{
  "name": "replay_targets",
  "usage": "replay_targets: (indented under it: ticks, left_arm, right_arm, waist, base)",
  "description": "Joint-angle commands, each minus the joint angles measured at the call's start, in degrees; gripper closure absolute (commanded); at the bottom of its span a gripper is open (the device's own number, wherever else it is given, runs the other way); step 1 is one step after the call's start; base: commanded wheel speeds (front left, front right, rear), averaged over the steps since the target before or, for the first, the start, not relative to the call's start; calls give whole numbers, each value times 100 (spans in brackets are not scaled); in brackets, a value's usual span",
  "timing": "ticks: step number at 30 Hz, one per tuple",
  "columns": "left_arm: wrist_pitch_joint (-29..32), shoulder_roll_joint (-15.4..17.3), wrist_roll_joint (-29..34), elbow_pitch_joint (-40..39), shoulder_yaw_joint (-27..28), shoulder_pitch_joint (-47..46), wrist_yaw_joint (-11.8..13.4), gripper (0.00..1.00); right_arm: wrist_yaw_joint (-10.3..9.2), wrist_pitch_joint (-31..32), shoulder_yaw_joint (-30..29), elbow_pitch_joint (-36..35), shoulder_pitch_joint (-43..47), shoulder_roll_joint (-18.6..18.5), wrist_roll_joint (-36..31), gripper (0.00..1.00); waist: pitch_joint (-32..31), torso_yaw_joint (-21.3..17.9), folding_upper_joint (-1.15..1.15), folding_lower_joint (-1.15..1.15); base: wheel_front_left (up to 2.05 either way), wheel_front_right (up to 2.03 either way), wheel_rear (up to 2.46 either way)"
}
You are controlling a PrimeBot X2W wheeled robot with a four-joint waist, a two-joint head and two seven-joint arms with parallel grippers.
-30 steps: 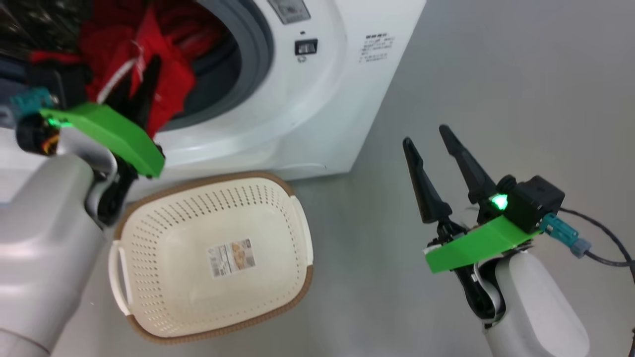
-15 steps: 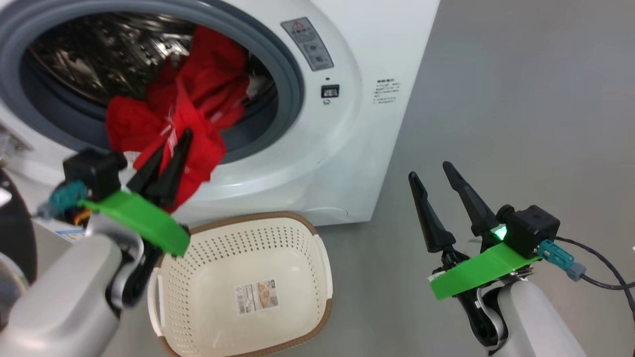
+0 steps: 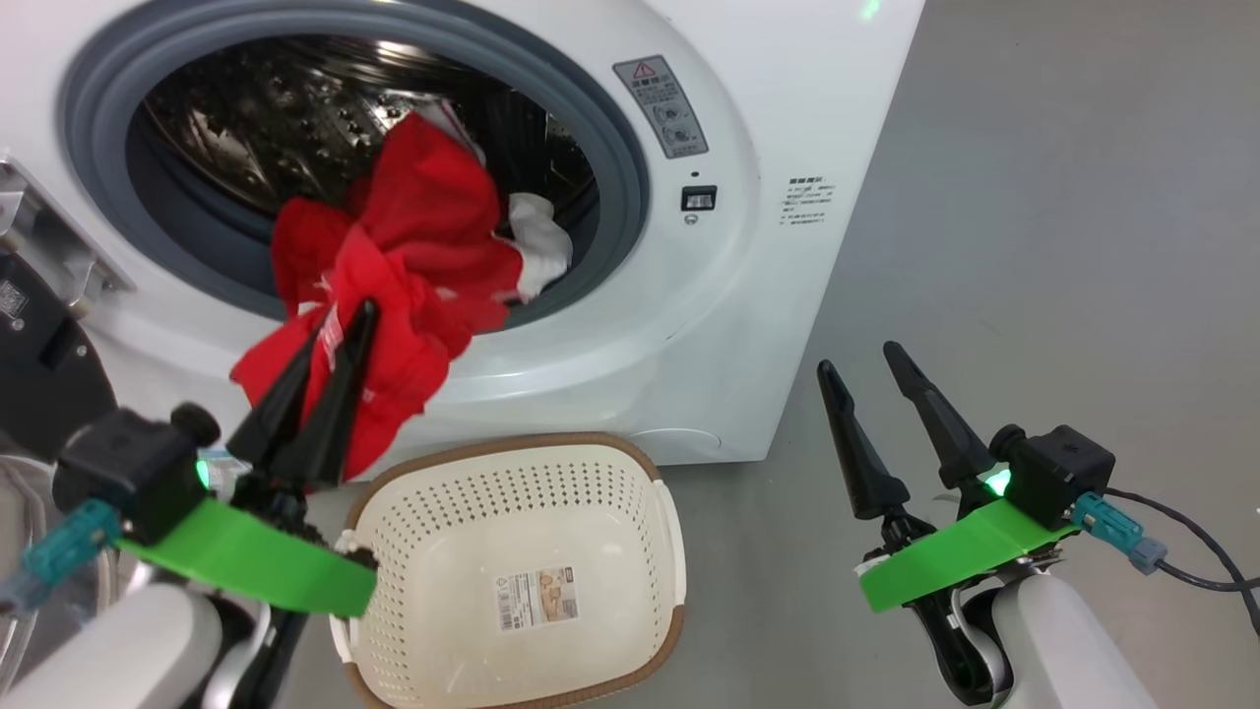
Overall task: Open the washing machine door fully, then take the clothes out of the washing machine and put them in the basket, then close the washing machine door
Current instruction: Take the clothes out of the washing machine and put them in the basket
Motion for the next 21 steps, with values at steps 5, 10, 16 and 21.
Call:
replay_targets:
  ticks: [5,10,16,21]
  left_arm:
    - [-27,106,-37,67,106,282,87,100]
    - [-75,-222,-84,661,-60,476,-158,100]
    - [-123,-837,-113,2177,-49,407,-902,100]
    - [-129,-1290,85,3597,58,56,-1483,100]
  right_arm:
    - [9,-27,249,-116,-91,15,36,0]
    - [9,-27,257,-115,-145,15,29,0]
    - [9,-27,252,-145,-232,16,-8,0]
    - [9,-27,285,-180,-311,34,-44,0]
  waist:
    - [87,-79,0,0]
    - [203,-181,0,0]
    - [405,-345,0,0]
    - [622,-525,0,0]
  base:
    - [0,0,0]
    - [0,0,0]
    - [0,0,0]
    - [0,0,0]
